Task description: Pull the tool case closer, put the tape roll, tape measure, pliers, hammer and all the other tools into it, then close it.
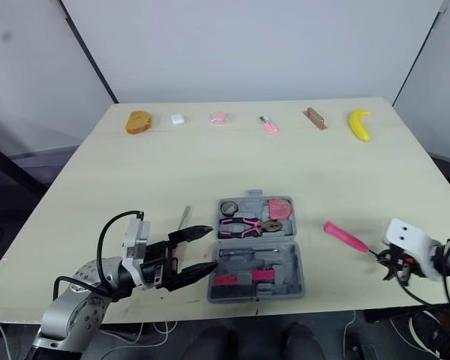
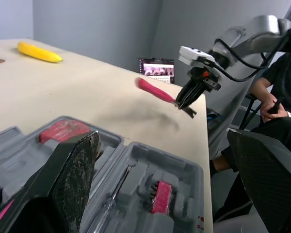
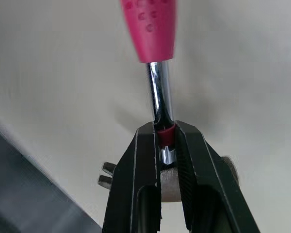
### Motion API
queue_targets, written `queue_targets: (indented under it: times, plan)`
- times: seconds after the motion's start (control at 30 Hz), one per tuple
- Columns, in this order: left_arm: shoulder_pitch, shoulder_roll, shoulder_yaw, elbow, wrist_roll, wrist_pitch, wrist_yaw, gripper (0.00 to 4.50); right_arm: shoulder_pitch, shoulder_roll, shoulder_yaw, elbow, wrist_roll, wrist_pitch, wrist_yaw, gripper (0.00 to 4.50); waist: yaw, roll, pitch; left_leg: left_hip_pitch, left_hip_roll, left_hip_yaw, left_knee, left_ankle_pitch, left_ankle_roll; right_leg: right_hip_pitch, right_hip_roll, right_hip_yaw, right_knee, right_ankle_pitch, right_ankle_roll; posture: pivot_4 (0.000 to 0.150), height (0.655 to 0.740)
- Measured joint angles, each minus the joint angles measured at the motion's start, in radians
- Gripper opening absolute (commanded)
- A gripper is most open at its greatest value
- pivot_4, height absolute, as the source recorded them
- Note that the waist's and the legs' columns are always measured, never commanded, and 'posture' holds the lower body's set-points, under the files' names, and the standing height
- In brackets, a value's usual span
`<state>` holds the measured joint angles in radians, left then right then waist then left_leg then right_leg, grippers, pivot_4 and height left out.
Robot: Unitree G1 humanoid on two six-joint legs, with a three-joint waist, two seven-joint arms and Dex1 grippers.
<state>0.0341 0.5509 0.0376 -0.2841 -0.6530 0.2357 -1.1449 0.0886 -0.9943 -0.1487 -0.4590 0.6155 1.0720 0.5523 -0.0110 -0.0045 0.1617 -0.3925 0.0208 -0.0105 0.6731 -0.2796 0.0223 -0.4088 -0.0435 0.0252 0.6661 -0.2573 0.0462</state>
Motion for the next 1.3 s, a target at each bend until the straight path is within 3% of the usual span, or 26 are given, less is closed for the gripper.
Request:
queue_targets:
  times: [0.17,0.37,0.43,0.47,0.6,0.67,0.7,0.83,0.97,1.2,1.27,1.3]
  plan:
    - [-0.001,0.002,0.001,0.0,0.0,0.014,0.009,4.5,-0.143,0.356,-0.067,-0.06,0.017,0.346,-0.267,0.03,0.0,0.0,0.0,-0.003,-0.002,0.001,0.001,0.0,0.0,-0.001,0.0,0.002,-0.002,0.001,0.002,0.15,0.74]
    - [0.0,0.007,0.003,0.0,0.0,0.022,0.016,4.5,-0.21,0.442,-0.08,0.007,-0.083,0.389,-0.386,0.03,0.008,-0.001,0.0,-0.004,-0.005,0.001,0.001,0.0,0.0,-0.001,-0.001,0.001,-0.003,0.002,0.003,0.15,0.74]
    - [0.0,0.007,0.003,0.0,0.0,0.022,0.018,4.5,-0.214,0.448,-0.079,0.056,-0.105,0.348,-0.383,1.0,0.007,-0.001,-0.001,-0.004,-0.006,0.001,0.001,0.0,0.0,-0.001,-0.002,0.001,-0.003,0.002,0.003,0.15,0.74]
    - [0.001,0.007,0.003,0.0,0.0,0.022,0.018,4.5,-0.214,0.454,-0.082,0.077,-0.108,0.332,-0.378,1.2,0.007,-0.002,-0.001,-0.004,-0.006,0.001,0.001,0.0,0.0,-0.001,-0.002,0.001,-0.003,0.002,0.003,0.15,0.74]
    - [0.003,0.006,0.002,-0.001,0.0,0.022,0.019,4.5,-0.184,0.46,-0.085,0.116,-0.116,0.196,-0.318,2.82,0.0,-0.004,-0.002,-0.003,-0.006,0.001,0.001,0.0,0.0,-0.001,-0.001,0.001,-0.003,0.002,0.004,0.15,0.74]
    - [0.014,0.005,0.003,-0.002,0.0,0.02,0.019,4.5,-0.121,0.438,-0.086,0.125,-0.135,0.065,-0.26,3.99,0.002,-0.004,-0.002,-0.004,-0.006,0.001,0.001,0.0,0.0,-0.001,-0.002,0.001,-0.003,0.002,0.004,0.15,0.74]
    - [0.015,0.005,0.002,-0.002,0.0,0.02,0.019,4.5,-0.089,0.42,-0.085,0.127,-0.153,0.002,-0.229,4.19,0.002,-0.004,-0.002,-0.004,-0.006,0.001,0.001,0.0,0.0,-0.001,-0.002,0.001,-0.003,0.002,0.004,0.15,0.74]
    - [0.019,0.003,0.004,-0.002,-0.002,0.016,0.014,4.5,0.072,0.394,-0.102,0.119,-0.198,-0.339,-0.067,4.19,-0.001,-0.004,-0.002,-0.003,-0.006,0.0,0.001,0.0,0.0,-0.001,-0.002,0.0,-0.003,0.002,0.004,0.15,0.74]
    - [0.009,0.002,0.002,-0.002,-0.003,0.016,0.008,4.5,0.103,0.438,-0.099,0.159,-0.239,-0.535,-0.021,4.19,-0.007,-0.004,-0.002,-0.002,-0.004,0.002,0.001,0.0,0.0,-0.001,0.0,0.002,-0.003,0.002,0.004,0.15,0.74]
    - [-0.008,0.003,0.001,-0.002,-0.003,0.016,-0.012,4.5,0.027,0.514,-0.027,0.278,-0.316,-0.61,-0.073,4.19,0.0,-0.004,-0.003,-0.002,-0.004,0.002,0.001,0.0,0.0,-0.001,0.0,0.002,-0.003,0.002,0.003,0.15,0.74]
    - [-0.01,0.006,0.001,-0.001,-0.002,0.016,-0.019,4.5,0.03,0.517,0.006,0.304,-0.347,-0.613,-0.085,3.27,0.002,-0.004,-0.003,-0.002,-0.004,0.002,0.001,0.0,0.0,-0.001,-0.001,0.002,-0.003,0.002,0.003,0.15,0.74]
    - [-0.011,0.007,0.001,-0.001,-0.002,0.016,-0.021,4.5,0.03,0.52,0.014,0.303,-0.356,-0.618,-0.09,3.17,0.001,-0.004,-0.003,-0.002,-0.004,0.002,0.001,0.0,0.0,-0.001,-0.001,0.002,-0.003,0.002,0.003,0.15,0.74]
